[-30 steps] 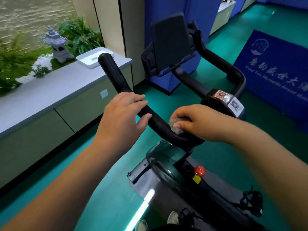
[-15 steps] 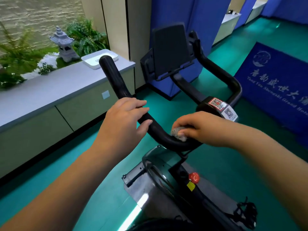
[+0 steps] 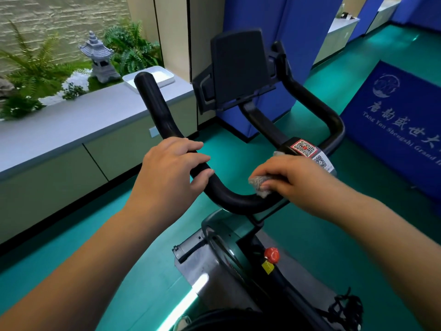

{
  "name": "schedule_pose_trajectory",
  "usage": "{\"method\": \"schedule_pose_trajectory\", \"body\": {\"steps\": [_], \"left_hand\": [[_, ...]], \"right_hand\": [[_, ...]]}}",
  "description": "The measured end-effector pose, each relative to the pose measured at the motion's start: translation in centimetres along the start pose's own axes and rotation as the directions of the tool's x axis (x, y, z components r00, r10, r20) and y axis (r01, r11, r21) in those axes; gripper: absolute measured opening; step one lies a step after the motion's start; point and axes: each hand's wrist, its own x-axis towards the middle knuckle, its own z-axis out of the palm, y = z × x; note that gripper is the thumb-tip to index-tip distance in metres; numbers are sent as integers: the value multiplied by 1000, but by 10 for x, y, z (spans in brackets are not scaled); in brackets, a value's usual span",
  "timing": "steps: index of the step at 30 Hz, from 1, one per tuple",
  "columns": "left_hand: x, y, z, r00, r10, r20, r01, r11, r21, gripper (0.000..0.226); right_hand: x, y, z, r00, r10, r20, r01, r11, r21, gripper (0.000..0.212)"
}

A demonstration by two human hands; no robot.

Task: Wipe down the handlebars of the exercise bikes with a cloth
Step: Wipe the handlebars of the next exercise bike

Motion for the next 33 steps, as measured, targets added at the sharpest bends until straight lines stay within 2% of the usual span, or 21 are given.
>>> {"method": "schedule_pose_trajectory", "body": {"steps": [3, 9, 12, 15, 20, 24, 26, 30, 33], "left_hand": [[2, 0, 1, 1000, -5, 2, 5, 1000, 11, 28], [3, 1, 5, 999, -37, 0, 37, 999, -4, 38], [4, 1, 6, 999, -39, -7, 39, 999, -15, 38], [6, 2, 7, 999, -43, -9, 43, 999, -23, 37], [7, 1, 12, 998, -45, -36, 44, 999, -27, 35], [8, 1, 13, 999, -23, -40, 22, 1000, -11, 33], [9, 0, 13, 999, -21, -41, 21, 1000, -3, 34], [8, -2, 16, 998, -19, -61, 19, 1000, -13, 41], [9, -2, 17, 998, -14, -61, 13, 1000, -6, 42]], "right_hand": [[-4, 11, -9, 996, -10, -87, 6, 999, -51, 17], [-31, 0, 30, 946, -46, -321, 79, 993, 90, 19], [-39, 11, 34, 876, 4, -483, 36, 997, 74, 24], [-44, 14, 35, 785, 114, -609, -75, 993, 90, 26], [-52, -3, 66, 703, 296, -647, -128, 947, 295, 30], [-47, 10, 62, 551, 452, -701, -227, 890, 396, 26], [-46, 8, 67, 506, 504, -700, -239, 862, 447, 23], [-47, -3, 77, 526, 491, -695, -196, 864, 463, 23], [-42, 8, 66, 514, 456, -727, -317, 888, 333, 26]]}}
